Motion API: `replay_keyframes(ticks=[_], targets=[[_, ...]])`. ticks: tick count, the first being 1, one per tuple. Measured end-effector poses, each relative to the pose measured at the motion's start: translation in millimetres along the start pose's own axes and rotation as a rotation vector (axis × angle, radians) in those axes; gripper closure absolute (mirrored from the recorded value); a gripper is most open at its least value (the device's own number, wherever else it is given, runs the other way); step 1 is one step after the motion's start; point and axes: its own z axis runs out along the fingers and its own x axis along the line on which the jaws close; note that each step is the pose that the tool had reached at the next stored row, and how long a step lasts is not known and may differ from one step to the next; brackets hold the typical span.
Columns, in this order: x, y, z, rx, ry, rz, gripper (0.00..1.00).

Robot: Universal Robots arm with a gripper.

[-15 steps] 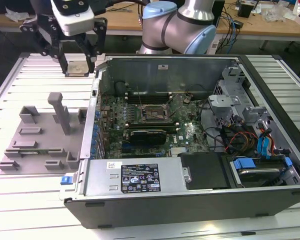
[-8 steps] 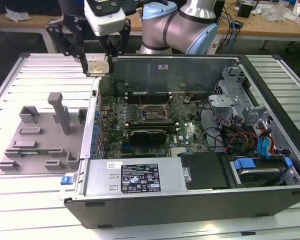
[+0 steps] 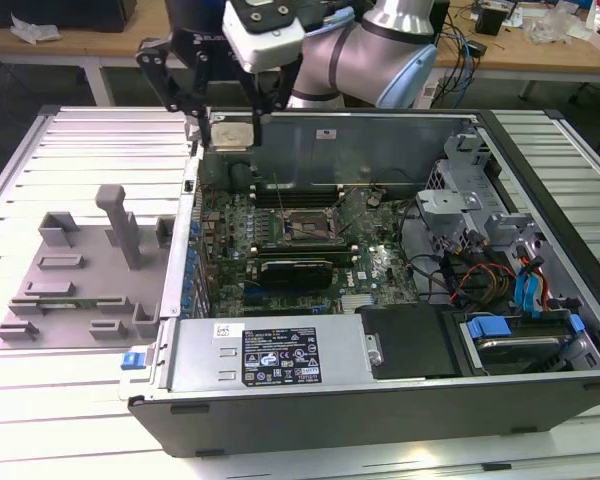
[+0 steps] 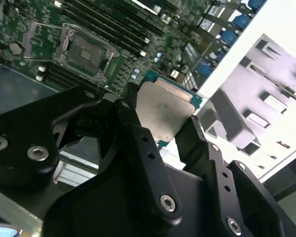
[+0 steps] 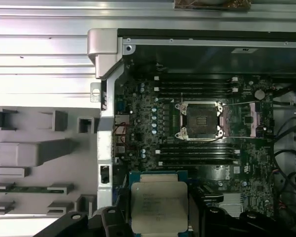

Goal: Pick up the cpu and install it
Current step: 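Pick up the cpu and move it towards the insertion slot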

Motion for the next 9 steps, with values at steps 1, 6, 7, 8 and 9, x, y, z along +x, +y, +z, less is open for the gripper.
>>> replay_keyframes(ticks=[1, 6, 7, 8, 9], targets=[[-6.9, 0.0, 0.2, 0.0, 0.0, 0.0, 0.45], [-28.7, 0.2, 0.8, 0.0, 0.0, 0.0, 0.45], [-33.0, 0.2, 1.0, 0.0, 0.0, 0.0, 0.45], [-37.5, 0.2, 1.1, 0.0, 0.0, 0.0, 0.45], [-41.7, 0.2, 1.2, 0.0, 0.0, 0.0, 0.45]])
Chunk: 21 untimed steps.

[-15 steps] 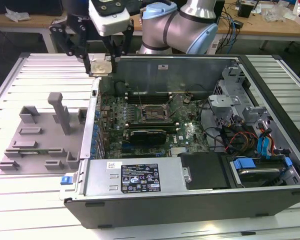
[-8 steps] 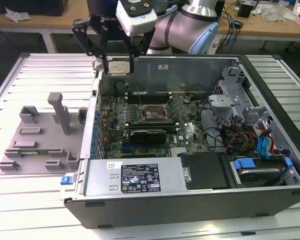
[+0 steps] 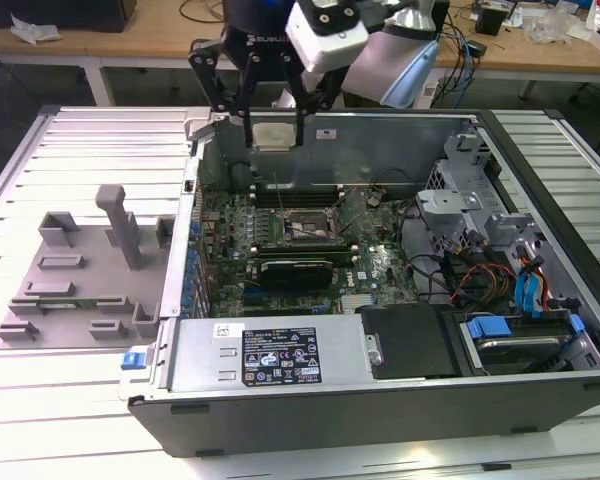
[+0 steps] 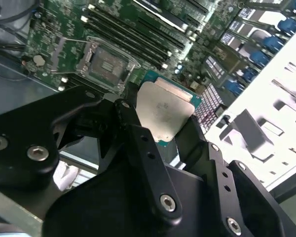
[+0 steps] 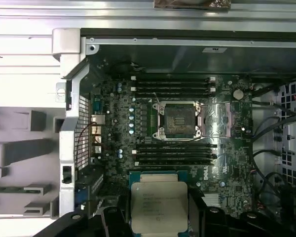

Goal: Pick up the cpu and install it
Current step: 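Pick up the cpu and move it towards the insertion slot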

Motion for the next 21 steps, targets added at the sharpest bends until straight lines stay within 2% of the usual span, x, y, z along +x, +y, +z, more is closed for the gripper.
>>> replay_keyframes(ticks=[3, 7, 9, 10, 11, 13, 17, 21], targets=[[-8.4, 0.0, 0.2, 0.0001, 0.0001, 0.0, 0.45], [-8.6, 0.1, 0.7, -0.0003, -0.0001, 0.0, 0.45], [-11.5, -0.2, 5.6, -0.0005, 0.0001, 0.0, 0.45], [-14.9, -0.3, 7.9, -0.0005, 0.0, 0.0, 0.45], [-21.1, -0.4, 11.5, -0.0006, 0.0, 0.0, 0.45], [-27.7, -0.5, 15.5, -0.0006, 0.0, 0.0, 0.45], [-34.6, -0.7, 20.5, -0.0005, 0.0001, 0.0, 0.45], [-42.8, -1.1, 31.7, -0.0005, 0.0001, 0.0, 0.45]])
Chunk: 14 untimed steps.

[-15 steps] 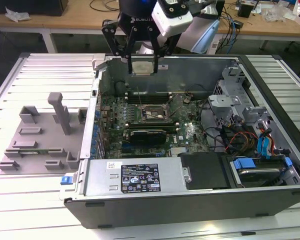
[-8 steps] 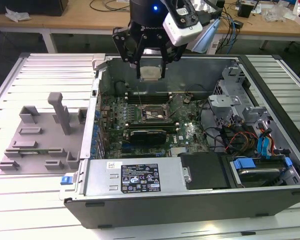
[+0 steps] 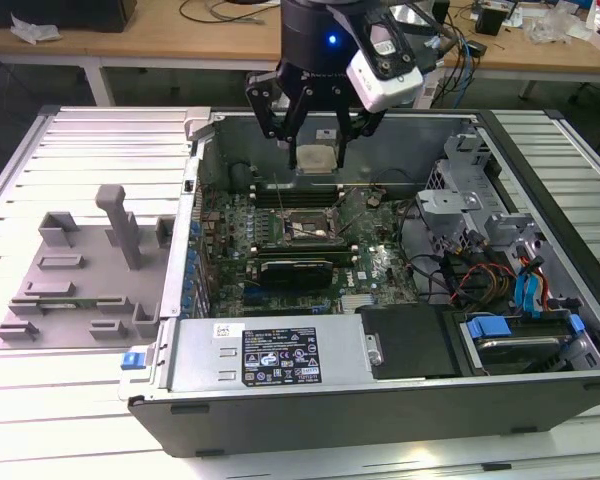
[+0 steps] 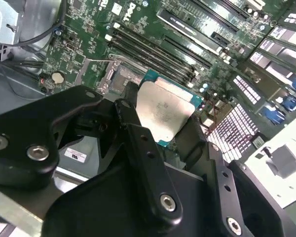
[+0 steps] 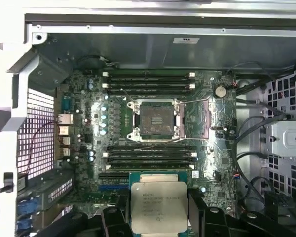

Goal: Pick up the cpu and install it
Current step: 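Pick up the cpu and move it towards the insertion slot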

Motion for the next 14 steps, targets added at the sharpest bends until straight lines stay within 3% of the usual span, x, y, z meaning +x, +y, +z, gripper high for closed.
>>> replay_keyframes(ticks=[6, 11, 14], targets=[[-6.9, -0.3, 7.6, -0.0001, 0.0, 0.0, 0.45], [-14.0, -0.6, 16.6, 0.0, -0.0001, 0.001, 0.45], [-16.5, 1.2, 25.2, 0.0002, -0.0001, 0.003, 0.45]])
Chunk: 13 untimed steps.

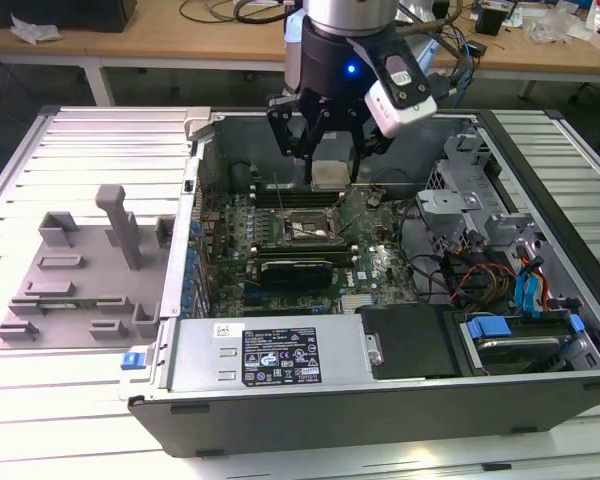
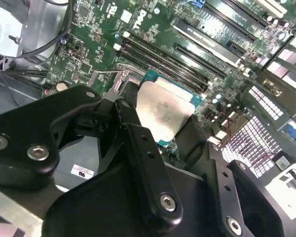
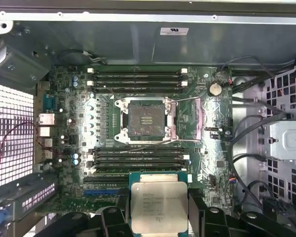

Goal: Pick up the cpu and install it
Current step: 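Pick up the cpu and move it towards the insertion slot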

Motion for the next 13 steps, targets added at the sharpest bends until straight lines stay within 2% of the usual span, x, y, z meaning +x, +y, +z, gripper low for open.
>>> replay_keyframes(ticks=[2, 6, 13], targets=[[0.2, 1.7, 5.5, -0.0005, -0.0002, 0.001, 0.45], [0.3, 3.1, 11.5, -0.0005, -0.0001, 0.002, 0.45], [0.7, 9.3, 20.7, -0.0113, -0.0001, 0.003, 0.45]])
